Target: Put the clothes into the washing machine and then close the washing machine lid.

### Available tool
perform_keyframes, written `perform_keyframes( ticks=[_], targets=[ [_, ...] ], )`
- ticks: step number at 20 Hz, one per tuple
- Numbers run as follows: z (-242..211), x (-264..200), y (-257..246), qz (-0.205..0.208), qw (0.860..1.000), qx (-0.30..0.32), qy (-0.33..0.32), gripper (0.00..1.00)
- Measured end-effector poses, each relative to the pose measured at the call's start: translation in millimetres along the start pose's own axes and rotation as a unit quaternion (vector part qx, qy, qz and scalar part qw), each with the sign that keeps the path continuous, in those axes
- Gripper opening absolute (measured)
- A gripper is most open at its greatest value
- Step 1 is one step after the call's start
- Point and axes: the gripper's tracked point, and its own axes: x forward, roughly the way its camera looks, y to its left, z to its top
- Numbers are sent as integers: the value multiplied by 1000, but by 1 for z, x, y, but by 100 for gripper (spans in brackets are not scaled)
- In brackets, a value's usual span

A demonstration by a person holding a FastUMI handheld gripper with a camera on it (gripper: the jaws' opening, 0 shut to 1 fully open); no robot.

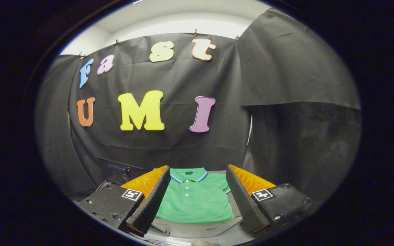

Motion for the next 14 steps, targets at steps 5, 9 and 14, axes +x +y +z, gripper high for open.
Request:
perform_keyframes(
  ticks=[5, 9, 14],
  targets=[
    [-24, 78, 10, 9, 997, -1, 74, 100],
    [-63, 125, 20, 13, 988, 2, 152, 100],
    [-115, 166, 29, 16, 974, -18, 225, 100]
  ],
)
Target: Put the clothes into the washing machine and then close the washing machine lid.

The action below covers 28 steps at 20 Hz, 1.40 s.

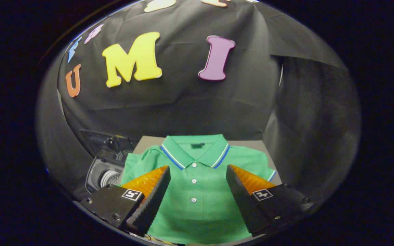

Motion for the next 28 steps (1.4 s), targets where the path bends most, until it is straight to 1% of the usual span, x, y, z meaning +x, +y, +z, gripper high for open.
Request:
perform_keyframes(
  ticks=[3, 5, 6, 7, 9, 10, 13, 15, 17, 18, 19, 20, 22, 24, 25, 26, 28],
  targets=[
    [-20, 22, 1, -5, 999, -2, 36, 100],
    [-36, 32, -3, -17, 997, 5, 70, 100],
    [-38, 30, -1, -15, 997, 12, 77, 100],
    [-33, 35, 0, -21, 997, 17, 69, 99],
    [-38, 34, -1, -20, 996, 14, 81, 95],
    [-37, 32, -1, -20, 997, 17, 75, 93],
    [-39, 31, -1, -8, 997, 1, 72, 92],
    [-39, 30, -2, -4, 997, 6, 73, 90],
    [-40, 32, -3, -8, 997, 8, 76, 84],
    [-32, 27, -4, -10, 997, 9, 77, 78],
    [-39, 33, -3, -11, 997, 5, 77, 73],
    [-32, 31, -4, -16, 997, 8, 77, 62],
    [-34, 32, 0, -20, 995, 12, 94, 40],
    [-40, 31, -3, -23, 995, 20, 99, 24],
    [-35, 29, -2, -23, 994, 26, 101, 17],
    [-38, 28, -1, -21, 994, 36, 100, 10],
    [-40, 23, 8, -3, 995, 49, 89, 7]
  ],
)
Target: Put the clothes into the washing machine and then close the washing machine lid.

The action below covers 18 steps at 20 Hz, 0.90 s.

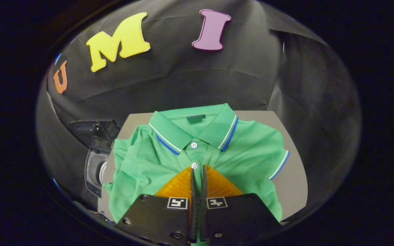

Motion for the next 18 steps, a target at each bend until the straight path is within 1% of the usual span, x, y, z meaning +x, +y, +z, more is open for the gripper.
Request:
perform_keyframes(
  ticks=[2, 4, 7, 12, 16, 18],
  targets=[
    [-2, -12, 5, 13, 1000, 19, -18, 6],
    [0, -33, 17, 29, 998, 36, -41, 6],
    [11, -67, 32, 42, 995, 32, -83, 6],
    [26, -135, 72, 88, 984, 44, -152, 6],
    [40, -184, 106, 117, 972, 38, -199, 6],
    [47, -203, 121, 120, 968, 21, -219, 6]
  ],
)
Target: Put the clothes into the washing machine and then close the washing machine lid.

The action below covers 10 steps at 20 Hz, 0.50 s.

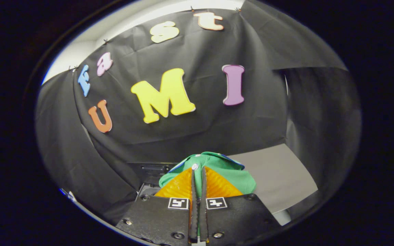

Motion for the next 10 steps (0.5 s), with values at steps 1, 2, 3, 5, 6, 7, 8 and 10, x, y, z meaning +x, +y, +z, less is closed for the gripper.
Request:
perform_keyframes(
  ticks=[1, 2, 3, 5, 6, 7, 8, 10],
  targets=[
    [9, -6, 12, 8, 1000, -5, -12, 6],
    [16, -12, 26, 16, 1000, -9, -20, 6],
    [22, -16, 37, 23, 999, -13, -30, 6],
    [36, -23, 64, 39, 998, -21, -43, 6],
    [42, -25, 78, 49, 997, -25, -49, 6],
    [47, -26, 90, 57, 996, -28, -55, 6],
    [52, -25, 102, 65, 996, -31, -61, 6],
    [56, -24, 128, 81, 994, -35, -67, 6]
  ],
)
